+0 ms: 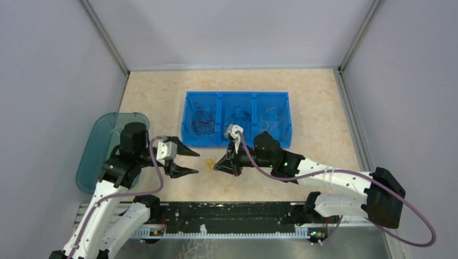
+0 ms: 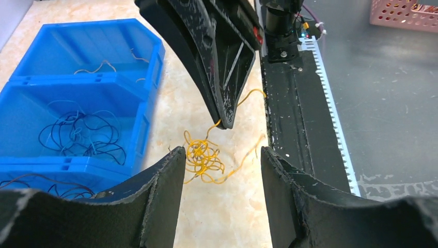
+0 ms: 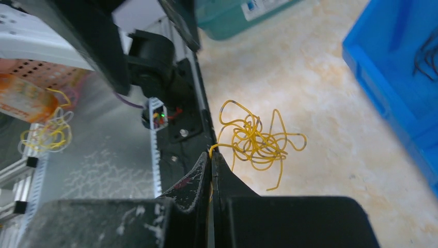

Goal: Untangle the cables
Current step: Untie the cable.

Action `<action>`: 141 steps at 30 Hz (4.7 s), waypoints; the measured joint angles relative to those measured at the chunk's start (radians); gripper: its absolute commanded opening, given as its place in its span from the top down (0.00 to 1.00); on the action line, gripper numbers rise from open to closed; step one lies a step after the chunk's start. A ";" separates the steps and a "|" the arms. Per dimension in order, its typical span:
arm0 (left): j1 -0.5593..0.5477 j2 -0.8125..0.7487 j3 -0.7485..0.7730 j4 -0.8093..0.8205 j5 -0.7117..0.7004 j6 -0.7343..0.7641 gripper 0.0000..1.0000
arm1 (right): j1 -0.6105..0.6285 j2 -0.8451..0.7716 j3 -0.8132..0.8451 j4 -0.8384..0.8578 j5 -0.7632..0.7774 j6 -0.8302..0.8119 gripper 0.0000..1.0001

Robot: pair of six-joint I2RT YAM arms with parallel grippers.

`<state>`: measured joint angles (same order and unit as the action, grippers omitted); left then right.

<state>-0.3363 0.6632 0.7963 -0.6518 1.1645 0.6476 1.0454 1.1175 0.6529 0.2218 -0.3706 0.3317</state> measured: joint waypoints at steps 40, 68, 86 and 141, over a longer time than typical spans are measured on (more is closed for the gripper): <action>-0.023 -0.172 -0.100 0.043 -0.131 0.150 0.37 | -0.113 -0.011 0.124 0.225 -0.327 0.263 1.00; -0.022 0.011 0.052 0.144 0.084 -0.271 0.51 | -0.050 0.074 0.225 0.219 -0.383 0.232 1.00; -0.022 -0.027 0.010 0.156 0.085 -0.284 0.99 | -0.005 0.170 0.285 0.215 -0.355 0.219 0.67; -0.022 0.013 0.181 0.684 -0.070 -1.027 1.00 | 0.067 0.130 -0.118 0.846 -0.026 0.279 0.70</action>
<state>-0.3584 0.6765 0.9775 0.0322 1.0946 -0.3798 1.1122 1.2476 0.5350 1.0679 -0.3962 0.6106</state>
